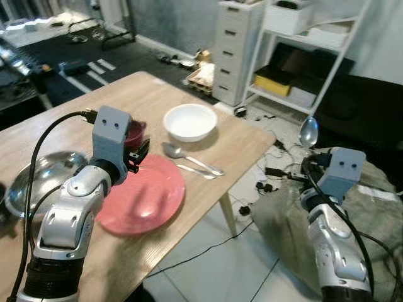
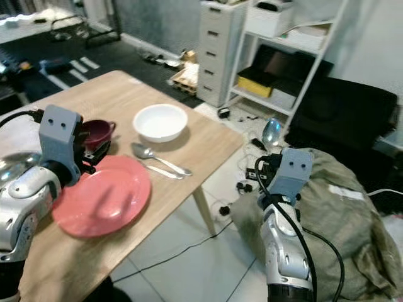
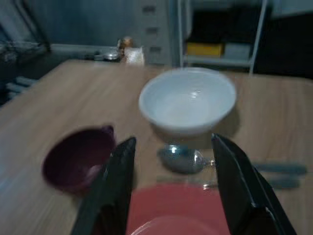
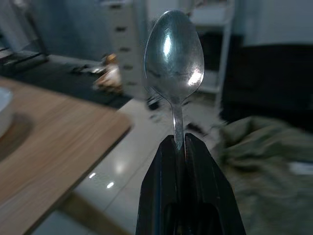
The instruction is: Setting the table
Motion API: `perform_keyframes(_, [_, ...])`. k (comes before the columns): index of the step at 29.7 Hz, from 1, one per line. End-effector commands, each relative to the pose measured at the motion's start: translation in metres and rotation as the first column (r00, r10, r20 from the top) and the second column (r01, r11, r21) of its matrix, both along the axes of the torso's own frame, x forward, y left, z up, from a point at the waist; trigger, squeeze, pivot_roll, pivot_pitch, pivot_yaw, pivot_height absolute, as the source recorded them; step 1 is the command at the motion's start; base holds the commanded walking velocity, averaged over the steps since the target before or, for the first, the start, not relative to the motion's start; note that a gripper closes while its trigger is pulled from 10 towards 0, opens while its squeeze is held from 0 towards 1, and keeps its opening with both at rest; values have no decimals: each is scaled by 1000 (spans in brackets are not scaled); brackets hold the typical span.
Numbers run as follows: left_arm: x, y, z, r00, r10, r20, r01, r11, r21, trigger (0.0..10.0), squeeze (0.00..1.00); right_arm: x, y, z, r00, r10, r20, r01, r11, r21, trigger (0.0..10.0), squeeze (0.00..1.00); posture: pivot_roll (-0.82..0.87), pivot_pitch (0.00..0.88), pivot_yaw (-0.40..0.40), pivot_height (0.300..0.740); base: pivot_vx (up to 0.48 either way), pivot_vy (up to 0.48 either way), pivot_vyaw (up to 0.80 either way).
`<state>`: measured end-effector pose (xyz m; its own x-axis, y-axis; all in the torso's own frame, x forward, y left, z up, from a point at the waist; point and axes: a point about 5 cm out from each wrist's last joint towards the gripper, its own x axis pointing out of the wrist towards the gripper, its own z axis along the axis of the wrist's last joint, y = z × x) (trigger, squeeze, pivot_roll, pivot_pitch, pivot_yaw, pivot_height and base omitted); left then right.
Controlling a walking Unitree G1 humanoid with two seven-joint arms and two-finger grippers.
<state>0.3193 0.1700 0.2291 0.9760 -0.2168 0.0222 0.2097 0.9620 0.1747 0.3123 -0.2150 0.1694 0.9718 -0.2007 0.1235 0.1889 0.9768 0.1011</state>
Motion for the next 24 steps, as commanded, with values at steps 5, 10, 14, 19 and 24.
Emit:
perform_keyframes(5, [-1, 5, -8, 999, 19, -30, -18, 1000, 6, 10000, 0, -2, 3, -7, 1000, 4, -21, -4, 1000, 6, 10000, 0, 24, 16, 90, 740, 0, 0, -800])
perform_keyframes(10, [-1, 4, -10, 999, 18, -35, -18, 1000, 6, 10000, 0, -3, 3, -7, 1000, 6, -24, -6, 1000, 3, 10000, 0, 22, 18, 90, 740, 0, 0, -800])
perform_keyframes(14, [-1, 4, -11, 999, 18, -36, -18, 1000, 6, 10000, 0, -3, 3, -8, 1000, 6, -25, -6, 1000, 1, 10000, 0, 21, 18, 90, 740, 0, 0, -800])
perform_keyframes(19, [-1, 4, -11, 999, 18, -36, -17, 1000, 7, 10000, 0, -3, 3, -8, 1000, 6, -25, -6, 1000, 1, 10000, 0, 21, 17, 92, 740, 0, 0, -800])
perform_keyframes(24, [0, 5, -12, 999, 18, -39, -18, 1000, 10, 10000, 0, -2, 5, -8, 1000, 10, -24, -9, 1000, 1, 10000, 0, 21, 17, 91, 740, 0, 0, -800])
